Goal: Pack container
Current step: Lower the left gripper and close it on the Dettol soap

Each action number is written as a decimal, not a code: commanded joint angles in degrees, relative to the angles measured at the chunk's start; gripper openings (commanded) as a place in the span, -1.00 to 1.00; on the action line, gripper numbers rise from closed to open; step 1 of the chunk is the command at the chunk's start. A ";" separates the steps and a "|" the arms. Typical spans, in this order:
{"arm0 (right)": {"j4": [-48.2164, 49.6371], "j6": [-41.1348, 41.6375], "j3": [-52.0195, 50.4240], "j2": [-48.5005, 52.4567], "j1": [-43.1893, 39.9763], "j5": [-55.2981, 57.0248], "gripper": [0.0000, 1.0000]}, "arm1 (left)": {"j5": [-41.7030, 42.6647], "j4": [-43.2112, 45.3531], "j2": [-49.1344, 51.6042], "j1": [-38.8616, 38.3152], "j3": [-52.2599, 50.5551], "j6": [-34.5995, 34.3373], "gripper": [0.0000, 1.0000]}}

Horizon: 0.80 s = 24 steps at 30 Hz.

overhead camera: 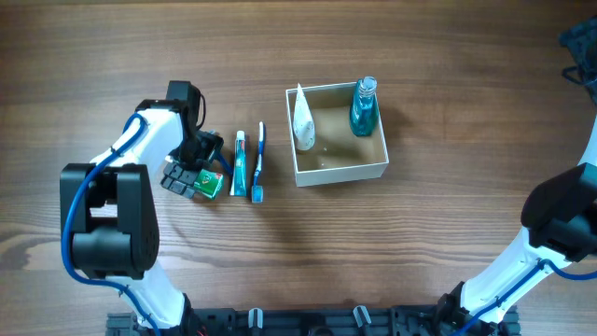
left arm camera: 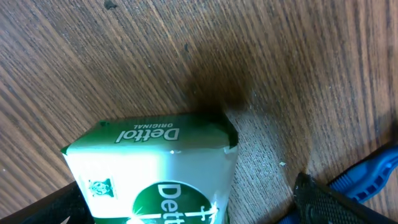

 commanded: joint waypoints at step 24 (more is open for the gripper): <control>0.13 0.79 -0.04 0.70 0.22 -0.11 0.99 | -1.18 3.23 2.21 -0.04 -7.85 -0.63 1.00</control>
